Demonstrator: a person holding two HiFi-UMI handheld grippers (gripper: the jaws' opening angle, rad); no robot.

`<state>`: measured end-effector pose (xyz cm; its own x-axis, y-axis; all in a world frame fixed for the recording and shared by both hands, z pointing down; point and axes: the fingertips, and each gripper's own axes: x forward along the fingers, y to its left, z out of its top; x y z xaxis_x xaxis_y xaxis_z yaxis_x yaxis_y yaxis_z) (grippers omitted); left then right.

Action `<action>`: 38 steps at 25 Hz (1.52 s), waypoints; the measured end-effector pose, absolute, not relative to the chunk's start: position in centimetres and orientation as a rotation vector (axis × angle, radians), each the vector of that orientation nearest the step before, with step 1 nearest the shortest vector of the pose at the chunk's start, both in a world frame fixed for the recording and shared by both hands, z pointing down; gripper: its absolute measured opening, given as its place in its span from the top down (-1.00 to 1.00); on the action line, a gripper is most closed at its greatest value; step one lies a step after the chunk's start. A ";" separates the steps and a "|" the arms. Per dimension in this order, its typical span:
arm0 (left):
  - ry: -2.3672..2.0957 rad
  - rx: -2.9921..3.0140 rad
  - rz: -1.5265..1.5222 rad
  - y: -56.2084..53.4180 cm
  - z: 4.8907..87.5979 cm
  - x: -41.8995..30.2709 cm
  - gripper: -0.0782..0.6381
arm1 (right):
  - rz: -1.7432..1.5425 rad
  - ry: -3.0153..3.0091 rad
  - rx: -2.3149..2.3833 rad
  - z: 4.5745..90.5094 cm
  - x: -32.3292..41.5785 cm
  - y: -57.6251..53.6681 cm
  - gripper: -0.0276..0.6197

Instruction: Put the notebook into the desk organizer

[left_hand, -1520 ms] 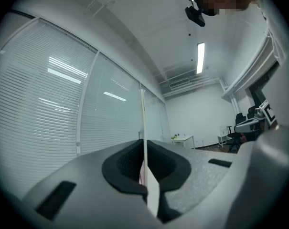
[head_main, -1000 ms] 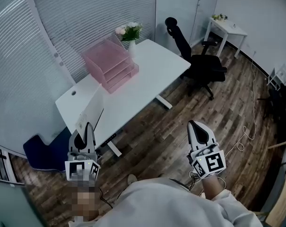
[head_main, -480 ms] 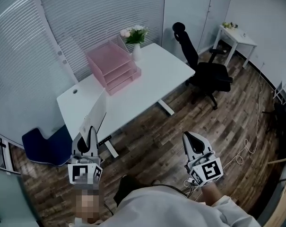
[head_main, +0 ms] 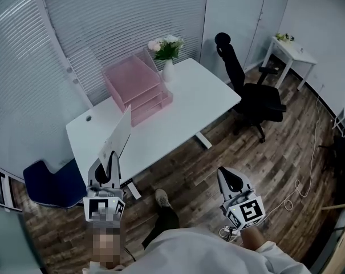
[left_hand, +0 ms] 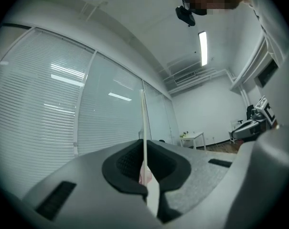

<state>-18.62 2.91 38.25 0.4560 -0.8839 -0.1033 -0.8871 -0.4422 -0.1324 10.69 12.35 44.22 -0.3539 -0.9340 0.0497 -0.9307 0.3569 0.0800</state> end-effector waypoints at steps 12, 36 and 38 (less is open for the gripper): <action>1.536 -2.596 0.085 -15.1 36.6 -17.9 0.74 | -0.040 -2.443 1.805 42.2 11.9 -5.0 0.88; 1.590 -2.251 -0.427 -35.1 39.1 -13.8 0.74 | -0.038 -2.638 1.562 41.5 15.2 -24.6 0.88; 1.586 -2.189 -0.528 -36.8 40.0 -13.3 0.74 | -0.030 -2.645 1.564 41.5 16.2 -25.3 0.88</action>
